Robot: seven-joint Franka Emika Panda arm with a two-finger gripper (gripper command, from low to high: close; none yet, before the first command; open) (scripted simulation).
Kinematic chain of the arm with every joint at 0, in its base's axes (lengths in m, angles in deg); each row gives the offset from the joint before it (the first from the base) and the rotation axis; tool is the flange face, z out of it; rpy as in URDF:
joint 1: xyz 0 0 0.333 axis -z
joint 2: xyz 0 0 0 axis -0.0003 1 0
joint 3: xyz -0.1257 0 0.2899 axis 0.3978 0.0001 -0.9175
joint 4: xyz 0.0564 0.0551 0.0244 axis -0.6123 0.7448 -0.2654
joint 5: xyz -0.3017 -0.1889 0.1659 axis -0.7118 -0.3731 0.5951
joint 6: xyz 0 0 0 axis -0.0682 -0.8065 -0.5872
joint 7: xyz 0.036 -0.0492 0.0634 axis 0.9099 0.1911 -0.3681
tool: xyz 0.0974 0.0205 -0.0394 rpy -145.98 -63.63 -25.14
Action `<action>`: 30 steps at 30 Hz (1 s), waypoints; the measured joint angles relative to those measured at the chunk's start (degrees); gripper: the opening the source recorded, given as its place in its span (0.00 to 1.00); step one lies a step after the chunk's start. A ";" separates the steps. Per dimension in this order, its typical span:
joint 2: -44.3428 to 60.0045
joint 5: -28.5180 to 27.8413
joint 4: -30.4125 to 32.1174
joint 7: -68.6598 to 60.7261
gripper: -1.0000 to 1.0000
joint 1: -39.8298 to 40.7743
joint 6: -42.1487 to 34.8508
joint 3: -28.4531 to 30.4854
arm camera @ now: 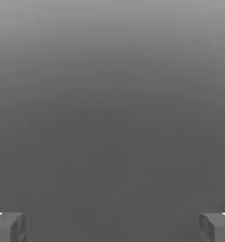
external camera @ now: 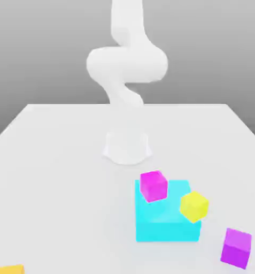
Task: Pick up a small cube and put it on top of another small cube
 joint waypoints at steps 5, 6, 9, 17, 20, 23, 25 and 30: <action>10.73 0.66 0.63 -6.80 0.50 -4.53 3.59 -0.34; 12.82 0.77 0.75 -8.11 0.50 -5.38 4.28 -0.45; 19.05 1.12 1.11 -12.02 0.50 -7.69 6.35 -1.02; 35.66 1.04 2.08 -21.73 0.50 -12.85 11.88 -3.99; 41.90 0.13 2.45 -24.75 0.50 -15.42 13.96 -4.99; 48.17 -1.35 2.81 -27.36 0.50 -16.67 16.03 -5.81; 52.36 -2.74 3.04 -28.82 0.50 -17.54 17.40 -6.43; 62.81 -6.19 2.37 -29.55 0.50 -19.80 23.10 -6.03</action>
